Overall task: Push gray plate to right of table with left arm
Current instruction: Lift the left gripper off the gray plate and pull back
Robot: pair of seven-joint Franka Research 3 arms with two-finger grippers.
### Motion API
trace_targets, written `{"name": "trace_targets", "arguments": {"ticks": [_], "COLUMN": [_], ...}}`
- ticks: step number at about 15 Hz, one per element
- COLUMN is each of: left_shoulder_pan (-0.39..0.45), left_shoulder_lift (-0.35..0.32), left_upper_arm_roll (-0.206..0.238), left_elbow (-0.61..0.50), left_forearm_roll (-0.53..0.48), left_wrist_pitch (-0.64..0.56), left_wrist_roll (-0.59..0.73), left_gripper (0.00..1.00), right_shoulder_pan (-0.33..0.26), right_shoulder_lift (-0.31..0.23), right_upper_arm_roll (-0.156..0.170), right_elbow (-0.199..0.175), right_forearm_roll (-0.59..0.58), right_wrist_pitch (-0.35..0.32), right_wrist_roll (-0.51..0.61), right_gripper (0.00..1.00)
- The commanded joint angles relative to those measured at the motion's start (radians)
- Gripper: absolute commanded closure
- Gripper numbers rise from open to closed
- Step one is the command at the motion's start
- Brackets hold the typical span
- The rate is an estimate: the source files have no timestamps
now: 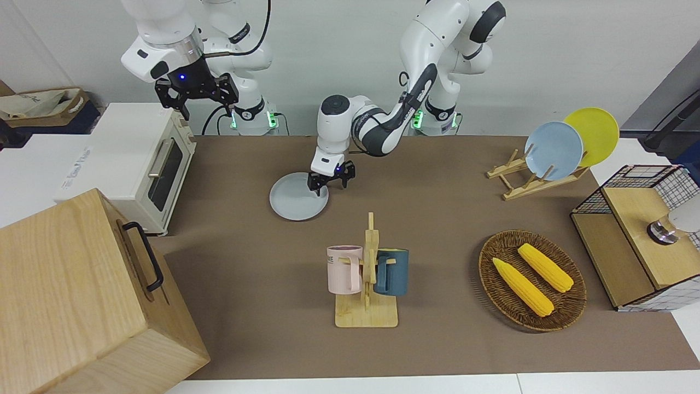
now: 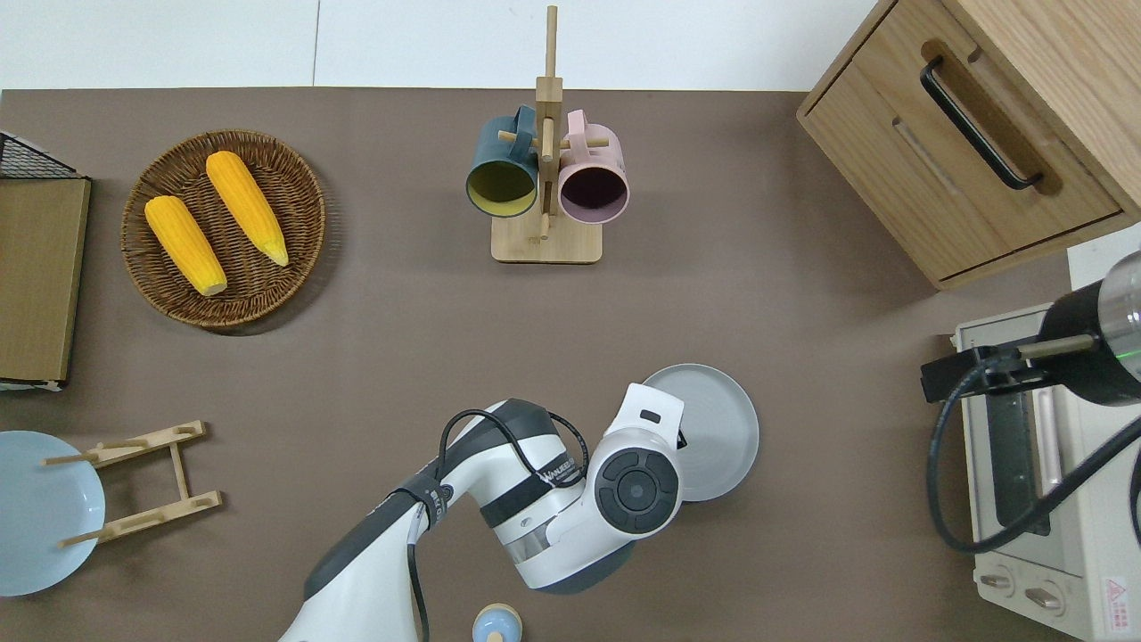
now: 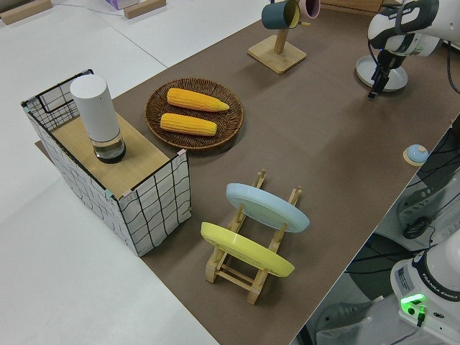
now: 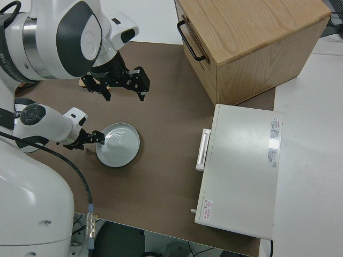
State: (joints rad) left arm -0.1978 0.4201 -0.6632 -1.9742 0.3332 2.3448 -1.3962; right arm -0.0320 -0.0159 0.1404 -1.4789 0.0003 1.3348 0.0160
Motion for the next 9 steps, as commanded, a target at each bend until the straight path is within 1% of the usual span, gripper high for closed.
{"name": "trace_targets", "arguments": {"ticks": [1, 2, 3, 4, 5, 6, 7, 9], "left_shoulder_pan": [0.114, 0.171, 0.246, 0.335, 0.432, 0.521, 0.605, 0.757], "left_shoulder_lift": [-0.060, -0.073, -0.083, -0.087, -0.087, -0.086, -0.086, -0.081], "left_upper_arm_roll": [-0.088, -0.131, -0.191, -0.272, -0.358, -0.434, -0.505, -0.620], "left_elbow": [-0.031, -0.050, -0.063, -0.067, -0.069, -0.069, -0.071, -0.069], "left_forearm_roll": [-0.011, -0.023, -0.034, -0.036, -0.036, -0.036, -0.036, -0.036], "left_wrist_pitch": [-0.064, -0.062, -0.064, -0.079, -0.114, -0.149, -0.183, -0.246], "left_wrist_roll": [0.083, 0.101, 0.123, 0.146, 0.160, 0.187, 0.221, 0.281], "left_gripper": [0.00, 0.00, 0.00, 0.00, 0.00, 0.00, 0.00, 0.00], "right_shoulder_pan": [-0.019, -0.019, -0.019, -0.019, -0.020, -0.019, -0.019, -0.019], "right_shoulder_lift": [-0.002, -0.002, -0.002, -0.002, -0.002, -0.002, -0.002, -0.002], "right_upper_arm_roll": [0.016, 0.016, 0.016, 0.016, 0.016, 0.016, 0.016, 0.016], "right_elbow": [0.009, 0.009, 0.009, 0.009, 0.009, 0.009, 0.009, 0.009], "right_forearm_roll": [0.004, 0.004, 0.004, 0.004, 0.004, 0.004, 0.004, 0.004], "right_wrist_pitch": [-0.016, -0.016, -0.016, -0.016, -0.016, -0.016, -0.016, -0.016], "right_wrist_roll": [0.013, 0.012, 0.012, 0.012, 0.012, 0.013, 0.012, 0.012], "right_gripper": [0.017, 0.017, 0.017, 0.017, 0.017, 0.017, 0.017, 0.017]}}
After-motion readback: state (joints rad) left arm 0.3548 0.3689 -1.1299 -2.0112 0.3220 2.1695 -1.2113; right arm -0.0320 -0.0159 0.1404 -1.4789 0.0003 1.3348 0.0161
